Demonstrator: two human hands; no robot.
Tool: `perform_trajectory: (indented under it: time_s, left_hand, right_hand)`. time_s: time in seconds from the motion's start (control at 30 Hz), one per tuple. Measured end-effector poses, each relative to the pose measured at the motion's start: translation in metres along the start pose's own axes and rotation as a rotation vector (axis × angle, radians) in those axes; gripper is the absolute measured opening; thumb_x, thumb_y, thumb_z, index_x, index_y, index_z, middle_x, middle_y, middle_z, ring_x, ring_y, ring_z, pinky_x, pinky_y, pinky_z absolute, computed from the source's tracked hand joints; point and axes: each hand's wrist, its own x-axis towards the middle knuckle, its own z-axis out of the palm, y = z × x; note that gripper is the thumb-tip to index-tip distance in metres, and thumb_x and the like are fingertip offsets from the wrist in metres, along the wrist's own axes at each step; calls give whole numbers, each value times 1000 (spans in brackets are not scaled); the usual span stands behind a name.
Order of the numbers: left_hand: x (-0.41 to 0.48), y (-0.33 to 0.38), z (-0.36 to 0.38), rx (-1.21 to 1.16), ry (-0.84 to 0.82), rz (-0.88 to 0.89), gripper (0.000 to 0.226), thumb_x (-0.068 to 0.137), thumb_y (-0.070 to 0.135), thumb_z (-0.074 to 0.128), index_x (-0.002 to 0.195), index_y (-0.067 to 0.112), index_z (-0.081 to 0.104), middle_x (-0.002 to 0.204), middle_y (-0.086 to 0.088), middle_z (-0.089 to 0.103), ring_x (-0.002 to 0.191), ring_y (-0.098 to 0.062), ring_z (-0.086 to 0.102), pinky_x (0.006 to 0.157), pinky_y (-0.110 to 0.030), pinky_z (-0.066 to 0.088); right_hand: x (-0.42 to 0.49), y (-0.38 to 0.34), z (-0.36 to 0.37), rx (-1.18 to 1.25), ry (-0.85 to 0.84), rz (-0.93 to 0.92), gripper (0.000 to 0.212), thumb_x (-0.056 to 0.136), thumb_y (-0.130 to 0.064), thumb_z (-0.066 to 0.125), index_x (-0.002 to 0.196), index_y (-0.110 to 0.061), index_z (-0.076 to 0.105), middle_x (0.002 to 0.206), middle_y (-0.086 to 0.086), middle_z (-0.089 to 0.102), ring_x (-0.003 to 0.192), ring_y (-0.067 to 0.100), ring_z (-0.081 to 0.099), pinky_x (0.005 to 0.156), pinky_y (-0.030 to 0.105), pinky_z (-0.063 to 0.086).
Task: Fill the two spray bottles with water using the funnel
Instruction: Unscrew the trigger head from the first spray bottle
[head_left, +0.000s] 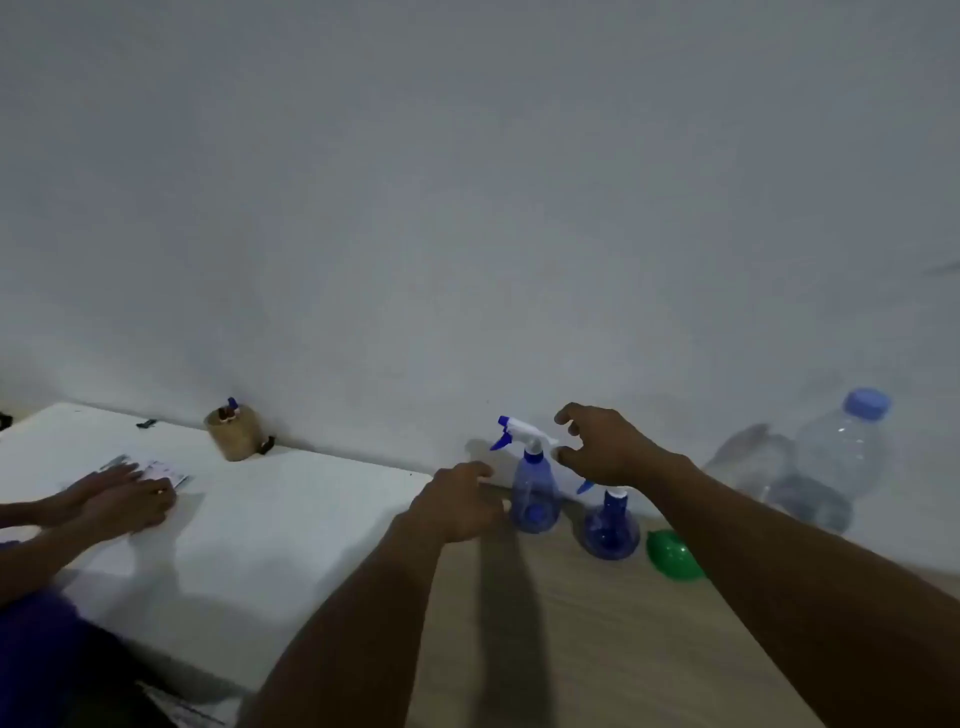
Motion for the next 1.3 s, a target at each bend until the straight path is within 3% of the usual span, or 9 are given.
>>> perform_trajectory:
  time_s: [0.1,0.23,0.57,0.7,0.83,1.03,1.17,1.3]
  left_hand:
    - [37,-28,26,-55,-42,74,53,89,40,69,135,23,51,133,0,60,121,-23,58,110,-37,43]
    - [72,-42,50,-46,-47,47,62,88,36,67,144,20,44,135,-3,57,123,-24,55,100,-31,42]
    - [118,-39,87,-208,-35,69,66,84,30,74,141,19,43,135,-5,56,120,-24,55,100,-33,45]
    - [111,-41,89,-286,-38,55,60,85,25,75,136,14,47,130,-7,58,118,-25,57,94,-28,44]
    - [93,-43,88,-315,-48,57,61,86,23,74,139,14,46,134,-6,56,122,-23,55,88,-18,38]
    - [52,-51,88,-241,-40,104,64,80,40,77,136,23,50,131,-1,59,120,-22,56,100,-37,47]
    - [22,-57,94,-209,-31,129,67,82,42,75,140,22,47,139,0,52,128,-21,49,106,-34,39]
    - [-3,-56,96,-184,-95,133,50,87,37,71,129,16,56,122,0,62,117,-22,58,99,-33,44]
  right_hand:
    - [35,-2,26,12,60,47,55,90,-33,68,139,-18,48,131,7,59,111,22,58,90,32,49]
    - [68,1,58,-2,95,89,50,88,-27,69,133,-15,52,124,8,61,106,23,59,85,31,48]
    - [91,14,85,-53,96,143,25,90,-23,66,113,-13,60,109,9,69,95,26,64,84,39,53]
    - [79,7,84,-59,105,120,25,90,-24,68,111,-14,60,104,4,68,85,18,55,75,28,40]
    - [53,-6,82,-56,125,96,21,89,-23,68,107,-14,61,99,2,66,83,17,55,74,28,38]
    - [4,-22,86,-42,164,59,16,88,-26,70,93,-17,58,88,-1,63,79,18,55,68,29,38]
    - [-26,-29,92,-44,158,46,17,88,-25,69,97,-14,60,90,2,65,78,17,56,66,28,38]
    - [-55,-34,101,-43,193,-11,16,87,-22,70,97,-13,63,89,-1,66,76,15,57,65,27,40]
